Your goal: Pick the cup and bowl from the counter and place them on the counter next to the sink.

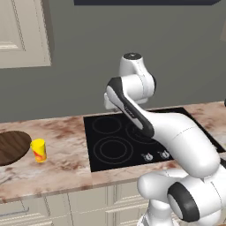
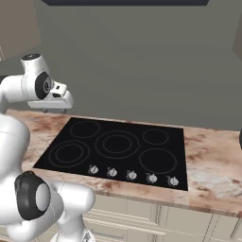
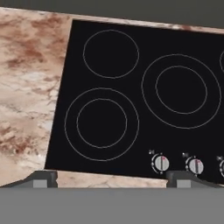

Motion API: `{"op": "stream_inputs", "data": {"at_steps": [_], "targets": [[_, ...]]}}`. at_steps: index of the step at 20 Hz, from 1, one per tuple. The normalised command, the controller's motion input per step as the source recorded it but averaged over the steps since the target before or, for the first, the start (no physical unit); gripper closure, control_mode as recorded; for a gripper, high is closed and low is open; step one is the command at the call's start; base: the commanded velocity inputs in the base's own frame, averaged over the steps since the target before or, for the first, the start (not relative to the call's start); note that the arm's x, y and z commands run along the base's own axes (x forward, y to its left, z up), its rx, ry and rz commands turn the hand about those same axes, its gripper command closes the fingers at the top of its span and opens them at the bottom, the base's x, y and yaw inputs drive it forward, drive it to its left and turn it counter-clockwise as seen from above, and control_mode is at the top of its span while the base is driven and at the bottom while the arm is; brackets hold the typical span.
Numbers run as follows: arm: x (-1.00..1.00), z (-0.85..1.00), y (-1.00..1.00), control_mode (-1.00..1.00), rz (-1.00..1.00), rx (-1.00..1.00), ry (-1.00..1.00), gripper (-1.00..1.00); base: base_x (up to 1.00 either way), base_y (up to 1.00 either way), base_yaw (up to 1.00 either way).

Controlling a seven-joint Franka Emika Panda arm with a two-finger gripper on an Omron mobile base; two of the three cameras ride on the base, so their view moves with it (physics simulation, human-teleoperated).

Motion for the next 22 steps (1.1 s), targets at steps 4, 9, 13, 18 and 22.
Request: {"op": "stream_inputs", "data": {"at_steps": [4,9,13,18,22], "targets": [[-0.11,-0.07,0.57,-1.0,0.02,0.0,0.07,-1.0,0.0,0.0,0.0],[-0.03,-0.01,0.55,-1.0,0.03,0.01,0.08,-1.0,0.0,0.0,0.0],[0.0,0.0,0.45,-1.0,0.0,0.04,0.05,-1.0,0.0,0.0,0.0],[0.0,-0.07,0.4,-1.0,0.01,0.01,0.06,-1.0,0.0,0.0,0.0],[0.0,-0.27,0.31,-1.0,0.0,0.0,0.01,-1.0,0.0,0.0,0.0]]}}
